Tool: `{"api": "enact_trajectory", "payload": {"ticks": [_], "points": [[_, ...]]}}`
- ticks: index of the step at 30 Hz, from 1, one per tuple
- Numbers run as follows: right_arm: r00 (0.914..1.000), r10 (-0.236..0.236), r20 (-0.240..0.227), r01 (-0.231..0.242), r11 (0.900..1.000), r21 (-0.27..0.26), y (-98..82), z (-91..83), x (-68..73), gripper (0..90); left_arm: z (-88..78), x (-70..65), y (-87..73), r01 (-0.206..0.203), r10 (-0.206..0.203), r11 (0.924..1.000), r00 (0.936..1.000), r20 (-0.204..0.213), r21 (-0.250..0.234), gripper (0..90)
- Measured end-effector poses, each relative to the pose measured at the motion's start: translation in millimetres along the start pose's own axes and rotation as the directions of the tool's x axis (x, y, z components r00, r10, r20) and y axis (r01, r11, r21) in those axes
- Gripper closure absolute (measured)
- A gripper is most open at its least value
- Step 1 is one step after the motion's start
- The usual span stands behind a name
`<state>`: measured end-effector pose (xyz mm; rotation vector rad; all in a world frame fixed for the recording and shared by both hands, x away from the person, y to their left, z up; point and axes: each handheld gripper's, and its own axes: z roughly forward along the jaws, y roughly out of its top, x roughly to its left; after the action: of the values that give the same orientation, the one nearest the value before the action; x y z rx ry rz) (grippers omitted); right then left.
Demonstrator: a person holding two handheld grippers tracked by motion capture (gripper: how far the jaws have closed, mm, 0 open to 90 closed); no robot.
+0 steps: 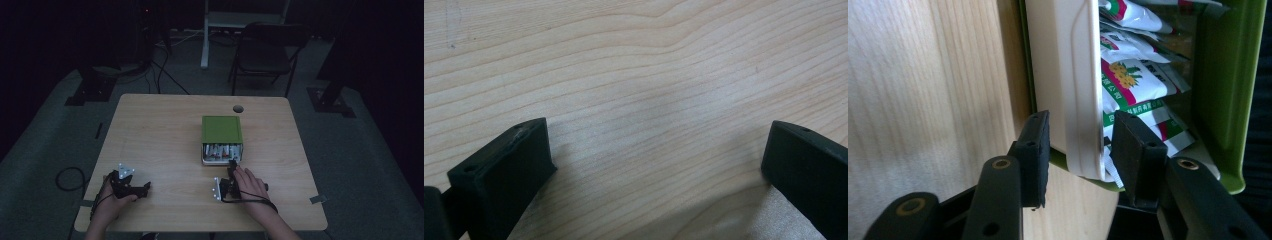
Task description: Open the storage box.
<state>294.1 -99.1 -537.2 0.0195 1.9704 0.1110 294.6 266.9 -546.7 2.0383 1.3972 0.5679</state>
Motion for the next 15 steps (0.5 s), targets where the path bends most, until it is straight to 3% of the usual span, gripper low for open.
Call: {"api": "enact_trajectory", "payload": {"ticks": [8,15], "points": [[0.9982,-0.052,0.03,0.051,0.999,0.015,3.2,6.1,0.1,64.4,0.0,0.0,0.0,0.0,0.0,1.0,1.0,0.0,0.0,0.1],[0.9958,-0.088,0.027,0.088,0.996,0.013,6.1,9.4,0.1,67.5,0.0,0.0,0.0,0.0,0.0,1.0,1.0,0.0,0.0,0.1]]}}
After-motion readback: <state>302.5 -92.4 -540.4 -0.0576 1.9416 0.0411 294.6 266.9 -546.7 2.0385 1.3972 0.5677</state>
